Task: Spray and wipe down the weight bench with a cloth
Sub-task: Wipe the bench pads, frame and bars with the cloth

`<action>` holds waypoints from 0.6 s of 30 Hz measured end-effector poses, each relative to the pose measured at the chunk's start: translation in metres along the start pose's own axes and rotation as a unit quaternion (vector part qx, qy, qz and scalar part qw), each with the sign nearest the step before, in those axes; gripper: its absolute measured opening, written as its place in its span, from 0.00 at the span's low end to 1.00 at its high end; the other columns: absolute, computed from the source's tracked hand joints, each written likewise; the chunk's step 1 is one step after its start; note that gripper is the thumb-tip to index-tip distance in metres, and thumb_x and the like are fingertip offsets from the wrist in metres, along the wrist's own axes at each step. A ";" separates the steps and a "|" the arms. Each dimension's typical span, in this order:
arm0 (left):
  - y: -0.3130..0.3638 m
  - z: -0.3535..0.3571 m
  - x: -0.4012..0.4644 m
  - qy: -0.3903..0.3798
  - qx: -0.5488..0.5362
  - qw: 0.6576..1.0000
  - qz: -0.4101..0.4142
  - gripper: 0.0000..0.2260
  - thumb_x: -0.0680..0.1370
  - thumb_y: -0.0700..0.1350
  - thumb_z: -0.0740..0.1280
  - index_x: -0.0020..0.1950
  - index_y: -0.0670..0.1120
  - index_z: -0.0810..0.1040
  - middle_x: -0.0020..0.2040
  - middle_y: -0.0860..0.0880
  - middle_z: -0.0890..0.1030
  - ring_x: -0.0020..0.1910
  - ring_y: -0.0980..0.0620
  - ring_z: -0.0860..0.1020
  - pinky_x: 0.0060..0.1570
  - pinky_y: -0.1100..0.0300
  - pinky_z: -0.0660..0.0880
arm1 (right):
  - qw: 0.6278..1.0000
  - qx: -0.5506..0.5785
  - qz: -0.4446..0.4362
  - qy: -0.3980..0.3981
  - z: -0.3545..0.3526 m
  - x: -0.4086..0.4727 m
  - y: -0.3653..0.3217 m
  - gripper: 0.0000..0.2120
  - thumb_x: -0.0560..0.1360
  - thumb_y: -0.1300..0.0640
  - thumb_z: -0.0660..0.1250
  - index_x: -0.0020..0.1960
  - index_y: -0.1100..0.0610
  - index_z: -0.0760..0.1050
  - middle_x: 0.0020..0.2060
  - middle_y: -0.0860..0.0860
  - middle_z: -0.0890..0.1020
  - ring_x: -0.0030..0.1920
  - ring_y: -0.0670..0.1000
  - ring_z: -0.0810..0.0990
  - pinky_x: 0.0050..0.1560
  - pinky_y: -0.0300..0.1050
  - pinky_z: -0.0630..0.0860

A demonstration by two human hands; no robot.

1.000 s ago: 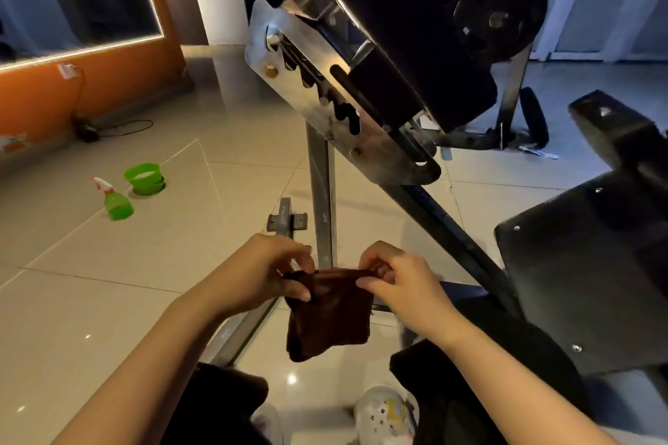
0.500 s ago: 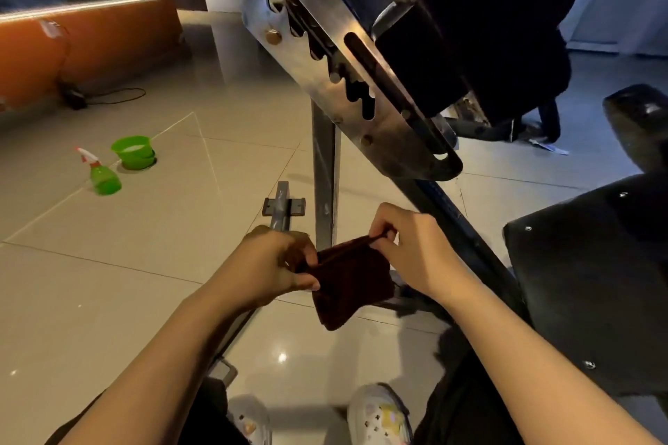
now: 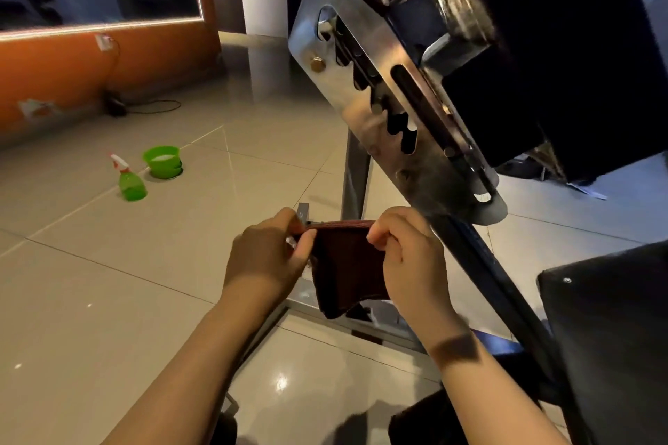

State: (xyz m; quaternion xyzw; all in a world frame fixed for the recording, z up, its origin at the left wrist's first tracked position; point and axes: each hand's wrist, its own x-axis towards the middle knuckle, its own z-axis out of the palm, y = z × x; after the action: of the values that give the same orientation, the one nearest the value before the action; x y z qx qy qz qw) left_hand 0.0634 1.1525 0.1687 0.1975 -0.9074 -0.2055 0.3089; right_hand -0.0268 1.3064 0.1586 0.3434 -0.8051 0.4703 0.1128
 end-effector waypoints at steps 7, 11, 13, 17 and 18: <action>0.025 0.010 0.075 0.158 -0.343 0.922 -0.083 0.07 0.76 0.43 0.71 0.50 0.52 0.76 0.46 0.61 0.78 0.46 0.58 0.80 0.45 0.66 0.80 | 0.945 -0.145 -0.255 0.146 0.012 0.083 -0.023 0.19 0.82 0.56 0.53 0.63 0.66 0.76 0.59 0.59 0.80 0.64 0.50 0.73 0.69 0.29 0.61; 0.021 0.024 0.080 0.128 -0.405 0.899 -0.104 0.18 0.78 0.43 0.68 0.62 0.59 0.66 0.62 0.60 0.70 0.57 0.61 0.73 0.48 0.75 0.71 | 0.864 -0.372 -0.324 0.101 0.036 0.161 0.001 0.27 0.78 0.53 0.64 0.73 0.64 0.66 0.72 0.57 0.69 0.70 0.55 0.66 0.75 0.41 0.56; 0.018 0.033 0.077 0.106 -0.399 0.904 -0.113 0.17 0.79 0.43 0.66 0.62 0.59 0.67 0.65 0.58 0.69 0.61 0.59 0.71 0.53 0.68 0.70 | 0.793 -0.509 -0.322 0.096 0.040 0.182 0.025 0.32 0.77 0.49 0.65 0.77 0.59 0.59 0.76 0.55 0.62 0.74 0.58 0.58 0.76 0.50 0.50; 0.020 0.038 0.076 0.069 -0.346 0.933 -0.070 0.12 0.81 0.45 0.63 0.63 0.57 0.70 0.64 0.58 0.71 0.64 0.57 0.71 0.59 0.64 0.68 | 0.719 -0.569 -0.384 0.110 0.032 0.167 0.053 0.27 0.81 0.54 0.57 0.78 0.58 0.56 0.75 0.55 0.64 0.72 0.57 0.66 0.73 0.51 0.58; 0.020 0.036 0.076 0.063 -0.330 0.940 -0.056 0.13 0.82 0.45 0.61 0.65 0.57 0.70 0.66 0.57 0.71 0.67 0.57 0.69 0.63 0.63 0.67 | 0.728 -0.559 -0.388 0.087 0.028 0.157 0.061 0.24 0.81 0.58 0.52 0.77 0.59 0.57 0.74 0.56 0.67 0.69 0.56 0.71 0.71 0.49 0.63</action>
State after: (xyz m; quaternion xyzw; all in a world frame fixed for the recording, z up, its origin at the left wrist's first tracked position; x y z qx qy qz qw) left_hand -0.0200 1.1417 0.1895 0.1472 -0.7548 -0.4977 0.4011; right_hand -0.1792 1.2329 0.1816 0.4583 -0.7059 -0.1217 0.5262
